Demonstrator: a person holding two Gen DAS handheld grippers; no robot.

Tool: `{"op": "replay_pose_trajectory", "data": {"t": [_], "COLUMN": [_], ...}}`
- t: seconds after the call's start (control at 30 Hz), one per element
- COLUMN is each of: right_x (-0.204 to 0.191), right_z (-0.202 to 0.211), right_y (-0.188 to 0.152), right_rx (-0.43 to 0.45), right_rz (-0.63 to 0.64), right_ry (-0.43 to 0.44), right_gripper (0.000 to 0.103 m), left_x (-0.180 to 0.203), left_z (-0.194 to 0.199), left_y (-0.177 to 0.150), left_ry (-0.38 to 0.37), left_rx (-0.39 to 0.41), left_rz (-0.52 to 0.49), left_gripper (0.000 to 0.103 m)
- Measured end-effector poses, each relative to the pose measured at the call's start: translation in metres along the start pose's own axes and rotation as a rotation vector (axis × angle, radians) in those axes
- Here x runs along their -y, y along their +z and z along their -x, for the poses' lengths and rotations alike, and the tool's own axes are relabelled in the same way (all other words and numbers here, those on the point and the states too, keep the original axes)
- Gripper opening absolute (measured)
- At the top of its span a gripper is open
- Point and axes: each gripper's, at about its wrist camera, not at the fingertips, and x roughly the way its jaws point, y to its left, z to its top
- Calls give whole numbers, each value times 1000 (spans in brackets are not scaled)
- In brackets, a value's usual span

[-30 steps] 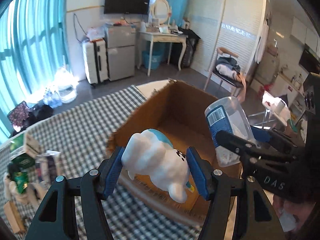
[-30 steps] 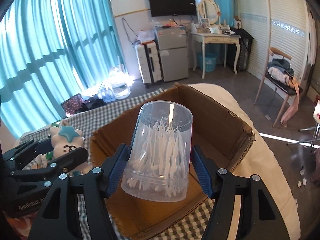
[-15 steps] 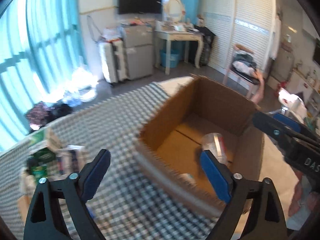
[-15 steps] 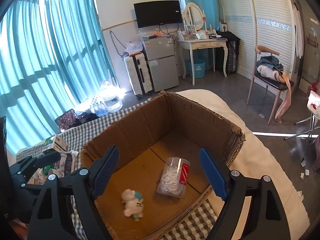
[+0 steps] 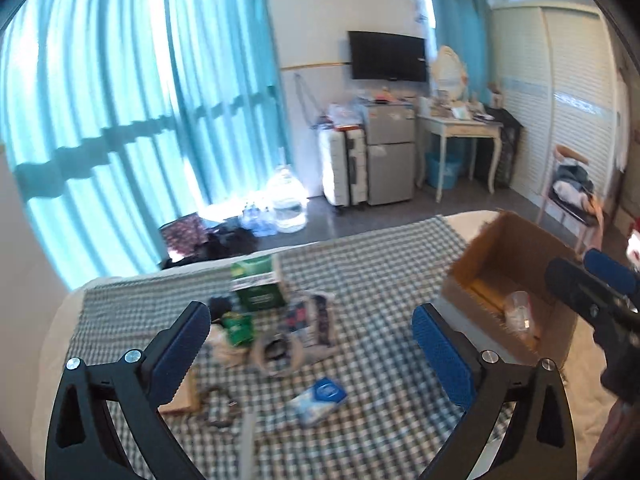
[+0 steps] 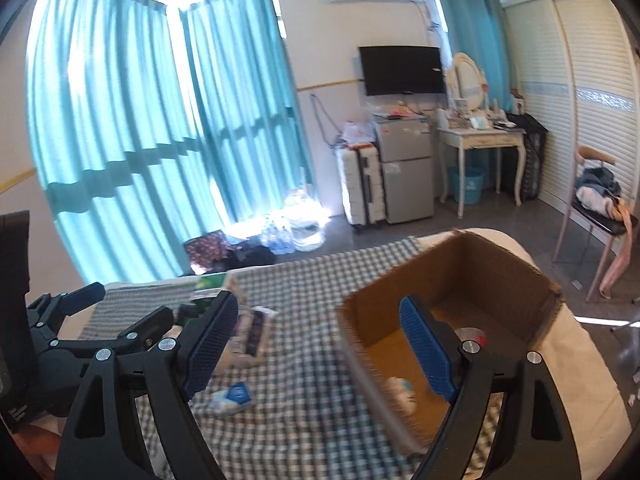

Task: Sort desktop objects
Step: 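Grasp the wooden box with the left tool while the right tool grasps the tissue pack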

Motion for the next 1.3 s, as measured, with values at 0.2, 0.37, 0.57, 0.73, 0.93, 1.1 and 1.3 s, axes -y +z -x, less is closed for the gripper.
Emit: {"op": "replay_pose_trajectory", "data": {"t": [0.2,0.37,0.57,0.73,0.93,1.1,1.3], "right_x": [-54,-87,-105,-118,-120,-117,-114], "right_z": [-1,-22,-65,-102,-145,-182,-208], "right_y": [-23,-53,-90,-120,-145,-169,-175], "right_rx": [16,-14,-84,-136,-215,-308,-350], "right_rz": [42,96,121,185,186,226,211], "right_ry": [69,90,109,102,123,91,106], "right_gripper": [94,94,94,94,94,94,94], "left_x": [-68,-115,-145,-152,-164,-178,-192], "left_z": [7,-11,-49,-73,-117,-150,-172], "left_y": [-31,-70,-115,-142,-164,-178,-186], "left_ry": [95,175,200,176,156,147,117], "left_rx": [-20,-80,-141,-168,-253,-316,-333], "left_rz": [103,151,256,291,329,366,418], "left_gripper": [103,103,103,103,103,103,103]}}
